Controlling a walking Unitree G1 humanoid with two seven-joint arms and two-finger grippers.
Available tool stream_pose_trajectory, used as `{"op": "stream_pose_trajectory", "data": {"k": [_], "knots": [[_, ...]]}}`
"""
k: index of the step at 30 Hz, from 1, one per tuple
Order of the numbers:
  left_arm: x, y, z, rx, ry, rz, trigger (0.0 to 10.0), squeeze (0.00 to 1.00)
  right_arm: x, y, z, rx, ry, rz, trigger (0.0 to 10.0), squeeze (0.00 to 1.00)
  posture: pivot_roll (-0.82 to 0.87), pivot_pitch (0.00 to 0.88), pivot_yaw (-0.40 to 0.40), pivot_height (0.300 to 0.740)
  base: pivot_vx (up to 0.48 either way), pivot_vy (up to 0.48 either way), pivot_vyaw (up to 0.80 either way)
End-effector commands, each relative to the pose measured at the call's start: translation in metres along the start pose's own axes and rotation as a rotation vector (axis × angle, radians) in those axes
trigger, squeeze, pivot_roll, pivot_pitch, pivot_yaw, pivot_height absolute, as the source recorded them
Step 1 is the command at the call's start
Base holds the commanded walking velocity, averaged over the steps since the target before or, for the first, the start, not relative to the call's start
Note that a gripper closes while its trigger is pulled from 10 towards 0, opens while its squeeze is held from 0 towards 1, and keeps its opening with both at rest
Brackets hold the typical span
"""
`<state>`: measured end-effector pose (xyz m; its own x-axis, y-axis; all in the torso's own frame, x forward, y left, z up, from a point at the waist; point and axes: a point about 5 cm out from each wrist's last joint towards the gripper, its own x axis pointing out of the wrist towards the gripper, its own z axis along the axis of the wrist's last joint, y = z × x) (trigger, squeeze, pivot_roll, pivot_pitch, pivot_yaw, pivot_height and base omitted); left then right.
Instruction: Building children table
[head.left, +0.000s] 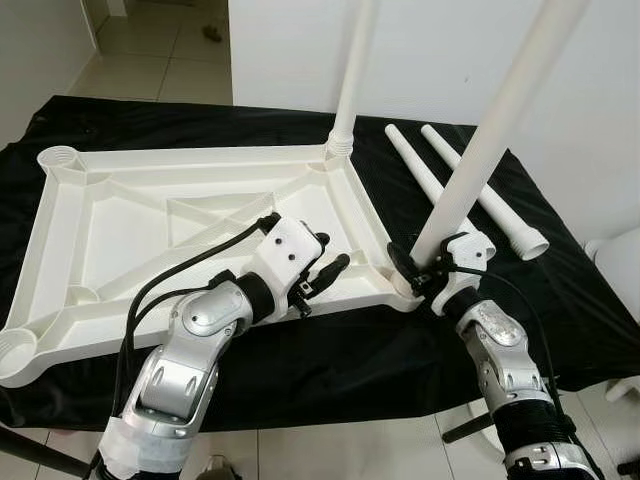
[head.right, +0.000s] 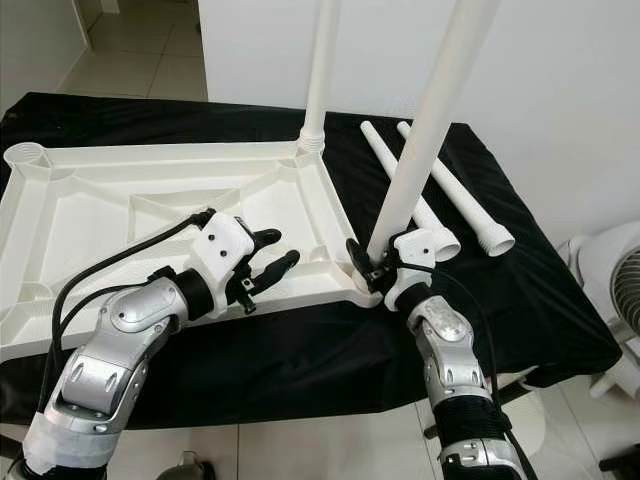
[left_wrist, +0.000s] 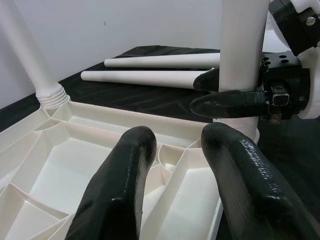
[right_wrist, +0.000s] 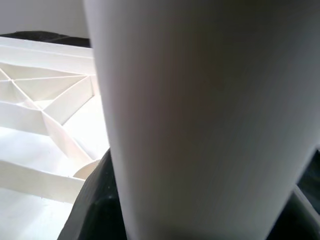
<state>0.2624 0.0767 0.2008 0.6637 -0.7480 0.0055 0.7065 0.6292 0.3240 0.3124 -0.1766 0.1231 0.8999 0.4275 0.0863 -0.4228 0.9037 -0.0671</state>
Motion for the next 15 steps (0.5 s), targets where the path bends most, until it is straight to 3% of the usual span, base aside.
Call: {"op": "stream_pose_trajectory", "data": {"k": [1,15], "knots": [[-0.0003,0.0013,0.0032,-0.005,-0.011,0.037,10.0,0.00,-0.0245,-0.0055,-0.0489,0.142,0.231,-0.097,10.0,0.00,0.11,0.100,-0.055,0.740,0.000,0.000,0.00],[-0.0004,0.0029,0.0047,-0.001,-0.013,0.037,10.0,0.00,-0.0262,-0.0145,-0.0513,0.221,0.224,-0.172,10.0,0.00,0.11,0.098,-0.053,0.740,0.000,0.000,0.00]]}}
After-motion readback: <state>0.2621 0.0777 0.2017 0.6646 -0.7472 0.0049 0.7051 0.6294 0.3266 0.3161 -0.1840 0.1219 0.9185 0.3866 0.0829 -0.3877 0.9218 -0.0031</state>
